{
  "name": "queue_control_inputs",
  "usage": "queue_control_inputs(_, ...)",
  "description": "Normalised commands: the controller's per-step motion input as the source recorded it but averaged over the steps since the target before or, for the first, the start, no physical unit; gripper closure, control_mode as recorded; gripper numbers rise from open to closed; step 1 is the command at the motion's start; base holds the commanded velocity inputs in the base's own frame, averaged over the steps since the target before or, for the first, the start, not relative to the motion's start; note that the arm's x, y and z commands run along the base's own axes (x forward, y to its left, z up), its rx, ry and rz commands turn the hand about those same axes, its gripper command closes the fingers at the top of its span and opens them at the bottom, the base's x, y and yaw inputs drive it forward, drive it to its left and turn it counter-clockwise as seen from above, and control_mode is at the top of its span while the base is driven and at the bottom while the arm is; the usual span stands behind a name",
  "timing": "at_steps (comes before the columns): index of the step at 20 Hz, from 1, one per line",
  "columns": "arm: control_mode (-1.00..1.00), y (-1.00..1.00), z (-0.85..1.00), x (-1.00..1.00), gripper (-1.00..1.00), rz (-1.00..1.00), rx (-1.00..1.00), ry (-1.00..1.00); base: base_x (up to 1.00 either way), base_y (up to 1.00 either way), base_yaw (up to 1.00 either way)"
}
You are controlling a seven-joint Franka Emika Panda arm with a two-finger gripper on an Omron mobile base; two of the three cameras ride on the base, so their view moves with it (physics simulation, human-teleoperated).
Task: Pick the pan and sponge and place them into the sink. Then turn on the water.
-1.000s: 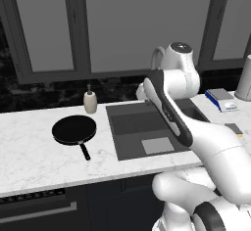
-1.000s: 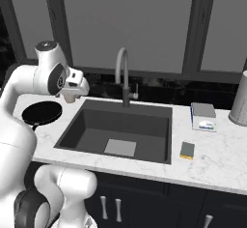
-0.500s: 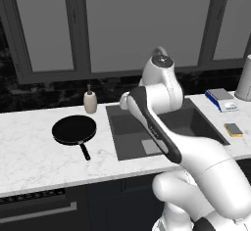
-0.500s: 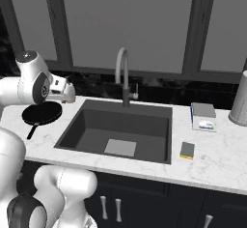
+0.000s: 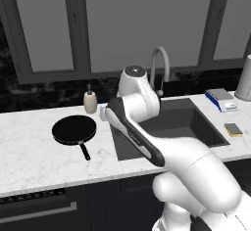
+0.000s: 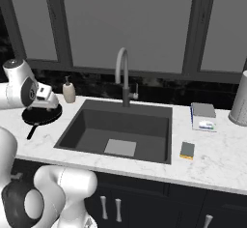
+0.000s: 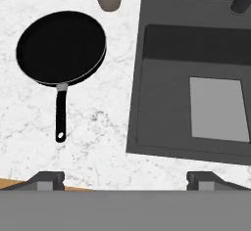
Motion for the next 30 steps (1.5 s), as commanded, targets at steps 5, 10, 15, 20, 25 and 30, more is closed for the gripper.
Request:
queue_control_inputs(5, -1.00, 0.67, -0.61, 0.00, -1.00, 0.01, -0.01, 0.18, 0.00, 0.00, 0.00)
queue_control_inputs(10, -1.00, 0.73, -0.50, 0.05, -1.00, 0.00, -0.03, 0.20, 0.00, 0.00, 0.00)
queue_control_inputs(15, -1.00, 0.52, -0.38, 0.24, -1.00, 0.00, -0.05, 0.04, 0.00, 0.00, 0.00)
queue_control_inputs(20, -1.00, 0.27, -0.41, 0.33, -1.00, 0.00, -0.04, 0.00, 0.00, 0.00, 0.00)
queue_control_inputs(25, -1.00, 0.21, -0.49, 0.37, -1.00, 0.00, -0.05, 0.00, 0.00, 0.00, 0.00)
queue_control_inputs(30, -1.00, 0.03, -0.30, 0.37, -1.00, 0.00, 0.00, 0.00, 0.00, 0.00, 0.00)
